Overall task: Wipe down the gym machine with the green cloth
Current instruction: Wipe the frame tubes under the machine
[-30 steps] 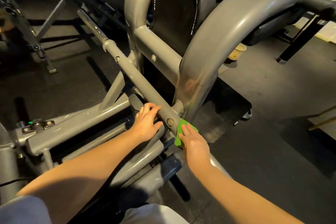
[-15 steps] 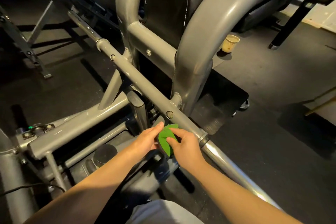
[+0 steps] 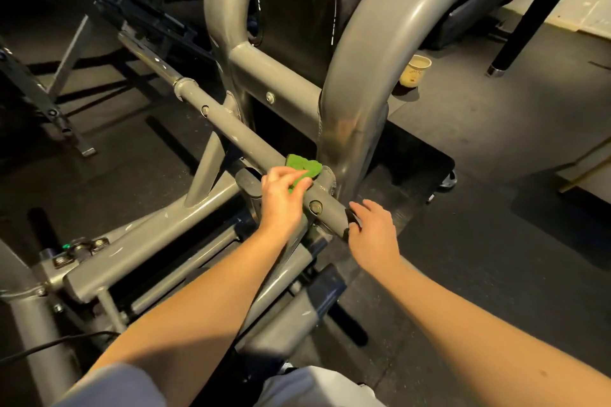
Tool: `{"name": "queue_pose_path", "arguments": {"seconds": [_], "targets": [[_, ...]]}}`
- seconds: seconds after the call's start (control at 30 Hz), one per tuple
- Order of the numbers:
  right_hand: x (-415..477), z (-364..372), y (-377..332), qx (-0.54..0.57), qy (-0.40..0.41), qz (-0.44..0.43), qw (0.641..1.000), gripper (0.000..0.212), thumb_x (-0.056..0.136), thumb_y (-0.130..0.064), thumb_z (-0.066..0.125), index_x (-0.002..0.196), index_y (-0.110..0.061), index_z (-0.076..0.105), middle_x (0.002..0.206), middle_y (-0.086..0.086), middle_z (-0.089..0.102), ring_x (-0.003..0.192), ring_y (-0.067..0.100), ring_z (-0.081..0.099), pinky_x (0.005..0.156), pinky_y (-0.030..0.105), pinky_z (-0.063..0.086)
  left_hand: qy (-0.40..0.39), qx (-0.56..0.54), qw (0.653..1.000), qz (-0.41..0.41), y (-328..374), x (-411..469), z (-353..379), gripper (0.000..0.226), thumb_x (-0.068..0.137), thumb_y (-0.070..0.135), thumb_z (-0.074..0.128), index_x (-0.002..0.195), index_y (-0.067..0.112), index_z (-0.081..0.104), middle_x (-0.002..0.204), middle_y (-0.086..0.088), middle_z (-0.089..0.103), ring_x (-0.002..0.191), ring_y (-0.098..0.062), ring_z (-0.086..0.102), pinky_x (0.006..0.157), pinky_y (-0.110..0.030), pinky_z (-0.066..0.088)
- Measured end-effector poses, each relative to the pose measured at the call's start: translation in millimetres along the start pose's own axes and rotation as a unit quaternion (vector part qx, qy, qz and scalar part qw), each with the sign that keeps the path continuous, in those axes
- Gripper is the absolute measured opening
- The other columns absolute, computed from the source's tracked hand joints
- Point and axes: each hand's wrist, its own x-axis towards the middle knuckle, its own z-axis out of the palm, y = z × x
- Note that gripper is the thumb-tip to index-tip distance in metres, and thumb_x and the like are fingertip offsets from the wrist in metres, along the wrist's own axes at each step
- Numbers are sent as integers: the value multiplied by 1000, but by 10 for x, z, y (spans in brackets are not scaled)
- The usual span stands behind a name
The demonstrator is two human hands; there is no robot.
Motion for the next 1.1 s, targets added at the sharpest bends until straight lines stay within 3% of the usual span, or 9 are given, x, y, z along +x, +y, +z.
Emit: {"name": "queue_pose_path", "arguments": {"seconds": [0.1,0.17,0.33,0.63,0.77,0.87,0.93,1.0,1.1], "targets": [[27,94,-67,-60,-40,-3,997,38,96,-16,55,134,-18,61,120,7,60,116,35,54,90,45,48,-99,130,985,58,-176,-94,329,31,95,36,68,118,17,77,127,-4,53,124,-22,39,107,-20,29],[6,132,-67,-75,-32,-13,997,39,92,-14,57,130,-21,62,109,3,60,107,33,55,81,41,46,-124,183,969,109,-225,-230,435,38,98,41,55,121,20,75,134,-5,53,127,-26,34,105,-36,32],[35,175,-90,-91,-20,14,996,41,93,-12,60,133,-21,62,123,4,61,115,32,51,88,41,43,-130,208,951,190,-269,-206,337,31,97,16,61,125,24,72,132,1,58,123,-25,40,95,-47,39],[127,277,-253,-82,-9,7,997,49,96,-24,61,144,-26,52,135,4,57,124,29,47,99,44,40,-87,186,961,187,-421,177,214,27,95,25,69,121,32,74,134,7,55,126,-23,44,104,-40,39],[180,306,-307,-80,-3,7,997,45,96,-22,59,141,-25,56,134,5,57,123,29,46,98,44,41,-1,66,998,-6,-353,462,93,27,94,14,72,121,18,70,119,14,39,120,-10,51,94,-3,41],[203,364,-363,-68,10,20,997,43,96,-22,61,139,-25,58,140,6,53,126,30,43,101,43,37,-20,137,990,11,-361,500,163,27,95,30,71,119,17,75,132,6,45,127,-20,37,114,-33,36],[207,417,-427,-45,30,50,997,42,96,-23,62,138,-26,60,142,7,52,128,32,42,103,44,35,-27,155,987,21,-331,364,247,30,95,34,70,120,18,75,138,2,46,128,-20,31,115,-40,33],[235,459,-495,-21,44,77,996,41,96,-24,63,137,-27,62,143,6,53,130,33,42,104,44,32,-32,99,994,17,-299,166,290,29,96,24,69,123,14,73,138,1,42,130,-15,32,118,-33,32],[312,534,-580,-8,60,82,995,41,94,-20,64,135,-29,63,138,6,58,126,35,46,102,47,33,-47,65,997,16,-289,-27,241,27,100,17,64,124,9,72,137,1,42,127,-9,29,108,-1,20]]}}
